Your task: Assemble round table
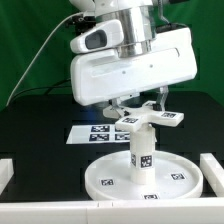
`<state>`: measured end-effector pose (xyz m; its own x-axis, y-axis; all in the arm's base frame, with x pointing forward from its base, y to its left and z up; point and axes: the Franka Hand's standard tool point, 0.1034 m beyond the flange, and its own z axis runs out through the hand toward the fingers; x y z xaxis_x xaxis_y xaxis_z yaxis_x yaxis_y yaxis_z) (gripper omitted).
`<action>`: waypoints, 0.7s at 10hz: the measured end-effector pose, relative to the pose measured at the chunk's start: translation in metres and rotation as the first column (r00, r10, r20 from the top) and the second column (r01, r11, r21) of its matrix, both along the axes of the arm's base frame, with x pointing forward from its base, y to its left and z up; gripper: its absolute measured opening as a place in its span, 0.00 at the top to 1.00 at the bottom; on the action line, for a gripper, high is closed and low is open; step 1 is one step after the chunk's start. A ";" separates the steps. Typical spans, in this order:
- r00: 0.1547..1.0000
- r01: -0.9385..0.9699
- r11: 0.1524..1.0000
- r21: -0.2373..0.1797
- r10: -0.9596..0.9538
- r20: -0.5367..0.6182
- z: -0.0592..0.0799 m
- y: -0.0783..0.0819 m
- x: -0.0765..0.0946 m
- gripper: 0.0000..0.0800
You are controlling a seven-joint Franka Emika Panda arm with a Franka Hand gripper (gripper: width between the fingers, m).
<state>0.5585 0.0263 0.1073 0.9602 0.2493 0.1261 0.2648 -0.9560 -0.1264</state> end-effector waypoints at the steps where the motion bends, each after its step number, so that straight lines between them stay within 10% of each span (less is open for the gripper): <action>1: 1.000 0.002 1.000 -0.003 -0.002 0.011 0.000 -0.001 0.002 0.43; 7: 1.000 0.011 1.000 -0.006 -0.011 0.024 0.000 -0.002 0.005 0.43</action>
Offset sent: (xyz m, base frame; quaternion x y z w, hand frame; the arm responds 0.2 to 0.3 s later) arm 0.0000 0.0000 0.0000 0.0000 0.0000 0.0000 1.0000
